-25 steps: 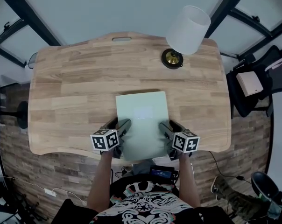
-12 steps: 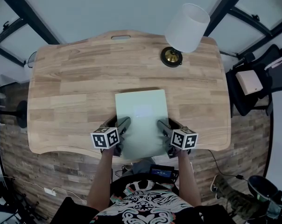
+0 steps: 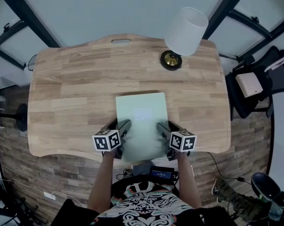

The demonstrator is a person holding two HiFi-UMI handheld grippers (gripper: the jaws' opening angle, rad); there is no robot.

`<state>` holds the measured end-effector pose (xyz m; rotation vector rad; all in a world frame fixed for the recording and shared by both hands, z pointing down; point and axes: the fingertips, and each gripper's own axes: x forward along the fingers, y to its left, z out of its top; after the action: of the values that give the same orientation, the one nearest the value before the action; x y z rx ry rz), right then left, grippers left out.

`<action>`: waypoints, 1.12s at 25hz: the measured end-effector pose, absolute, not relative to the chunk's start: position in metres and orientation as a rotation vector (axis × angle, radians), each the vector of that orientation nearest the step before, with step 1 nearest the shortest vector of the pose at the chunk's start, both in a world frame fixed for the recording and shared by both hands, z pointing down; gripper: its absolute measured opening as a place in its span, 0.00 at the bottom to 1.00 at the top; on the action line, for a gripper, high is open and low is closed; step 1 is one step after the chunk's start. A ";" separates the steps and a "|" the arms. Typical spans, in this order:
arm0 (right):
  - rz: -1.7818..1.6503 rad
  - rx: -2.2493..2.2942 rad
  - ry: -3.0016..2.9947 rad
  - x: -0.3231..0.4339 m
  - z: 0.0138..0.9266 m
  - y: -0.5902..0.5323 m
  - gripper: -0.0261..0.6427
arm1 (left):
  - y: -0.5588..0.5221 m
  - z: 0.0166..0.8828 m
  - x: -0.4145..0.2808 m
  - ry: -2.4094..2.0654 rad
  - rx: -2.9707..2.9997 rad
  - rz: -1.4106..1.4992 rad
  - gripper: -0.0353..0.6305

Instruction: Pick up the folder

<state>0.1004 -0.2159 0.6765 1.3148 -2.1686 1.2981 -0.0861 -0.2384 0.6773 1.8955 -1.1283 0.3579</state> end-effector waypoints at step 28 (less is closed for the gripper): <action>1.126 1.518 -2.214 0.100 0.616 -0.217 0.42 | -0.243 0.617 -0.088 -1.245 1.974 0.255 0.50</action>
<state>0.0999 -0.2175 0.6164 1.5183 -2.2136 1.1257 -0.0885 -0.2426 0.6175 1.9743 -1.2446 0.2553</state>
